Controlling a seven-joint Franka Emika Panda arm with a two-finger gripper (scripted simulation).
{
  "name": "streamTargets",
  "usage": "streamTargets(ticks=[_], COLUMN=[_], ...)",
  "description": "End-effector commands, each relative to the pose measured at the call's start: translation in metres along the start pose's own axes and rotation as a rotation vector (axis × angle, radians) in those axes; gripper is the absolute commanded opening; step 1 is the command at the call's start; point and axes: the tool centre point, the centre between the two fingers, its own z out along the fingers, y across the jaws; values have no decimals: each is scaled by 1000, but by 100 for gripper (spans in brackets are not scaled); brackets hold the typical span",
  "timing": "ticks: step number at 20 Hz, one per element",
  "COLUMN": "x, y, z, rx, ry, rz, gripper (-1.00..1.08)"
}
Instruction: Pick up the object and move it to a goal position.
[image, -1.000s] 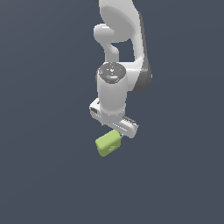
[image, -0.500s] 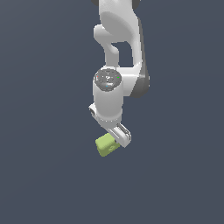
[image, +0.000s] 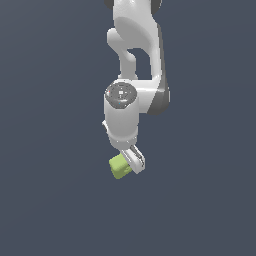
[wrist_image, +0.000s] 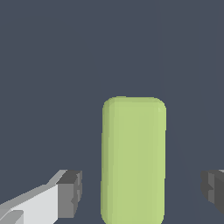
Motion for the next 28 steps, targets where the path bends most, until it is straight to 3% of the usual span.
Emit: streamTargets(ticks=[1,23,24,28], x=[1,1,1,1], y=[0,0,0,0], z=[0,51,51,51], rx=[0,-1,-1,-1], ry=[0,0,0,0], rz=[15,18,18,18], gripper=[100,100,-100,-100])
